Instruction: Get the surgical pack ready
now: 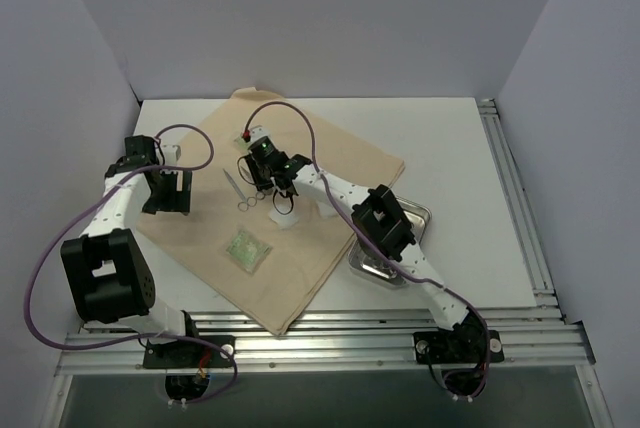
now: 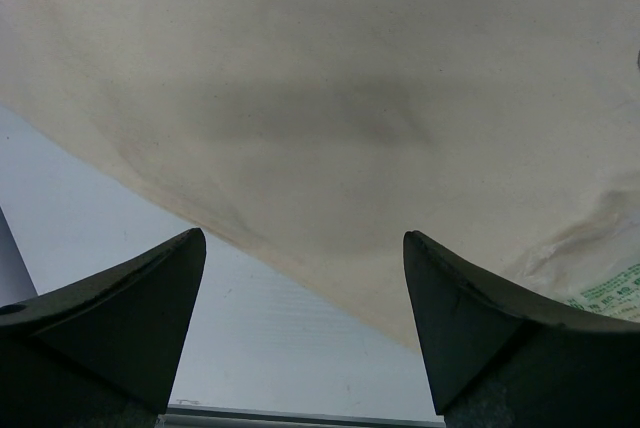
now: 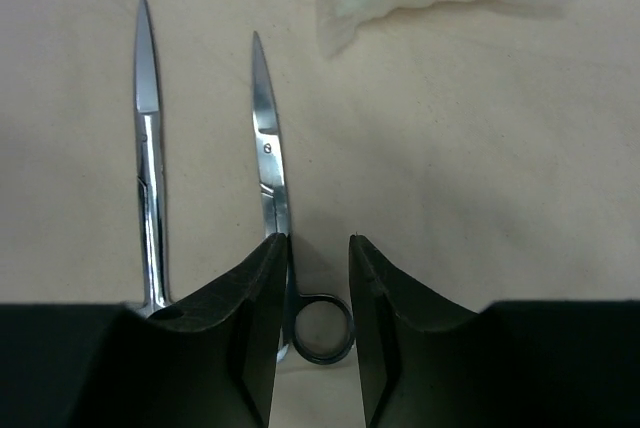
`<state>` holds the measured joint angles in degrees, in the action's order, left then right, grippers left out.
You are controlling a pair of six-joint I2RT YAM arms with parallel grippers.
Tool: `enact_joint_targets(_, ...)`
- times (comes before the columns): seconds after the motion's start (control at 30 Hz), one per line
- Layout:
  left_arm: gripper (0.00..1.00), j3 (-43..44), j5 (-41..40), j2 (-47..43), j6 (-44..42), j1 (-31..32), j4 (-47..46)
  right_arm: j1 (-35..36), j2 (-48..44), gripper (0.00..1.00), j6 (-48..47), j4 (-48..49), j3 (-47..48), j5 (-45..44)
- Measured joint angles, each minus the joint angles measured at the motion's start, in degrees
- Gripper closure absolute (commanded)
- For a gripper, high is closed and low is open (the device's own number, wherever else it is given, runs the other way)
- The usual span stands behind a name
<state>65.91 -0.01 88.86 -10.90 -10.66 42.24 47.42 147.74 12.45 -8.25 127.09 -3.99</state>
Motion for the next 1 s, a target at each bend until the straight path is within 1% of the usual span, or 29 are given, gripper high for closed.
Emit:
enact_joint_targets(0.07,0.1,0.0,0.2,0.1,0.1,0.0,-0.1,0.5,0.3,0.74,-0.3,0.4,0.8,0.0)
enact_joint_targets(0.27,0.1,-0.4,0.5,0.1,0.2,0.0,-0.2,1.6,2.2,0.75,-0.9,0.2,4.0,-0.3)
enact_joint_targets(0.4,0.1,-0.8,0.5,0.1,0.2,0.0,-0.4,1.8,4.7,0.74,-0.7,-0.5,6.3,-1.3)
enact_joint_targets(0.5,0.1,-1.0,0.5,0.1,0.2,-0.1,-0.5,1.8,5.2,0.72,-0.2,-1.5,7.5,-2.1)
enact_joint_targets(0.7,0.1,-1.2,0.7,0.1,0.2,-0.1,-0.5,2.1,5.9,0.72,0.9,-2.7,8.9,-2.5)
enact_joint_targets(0.8,0.1,-1.2,0.8,0.1,0.2,-0.2,-0.5,2.3,5.9,0.76,1.0,-3.0,9.1,-2.9)
enact_joint_targets(0.93,0.1,-1.2,0.9,0.1,0.2,-0.3,-0.5,2.8,5.9,0.77,1.0,-3.7,9.1,-4.5)
enact_joint_targets(1.0,0.1,-1.2,0.9,0.1,0.2,-0.3,-0.5,3.0,5.9,0.81,1.0,-4.0,9.1,-5.4)
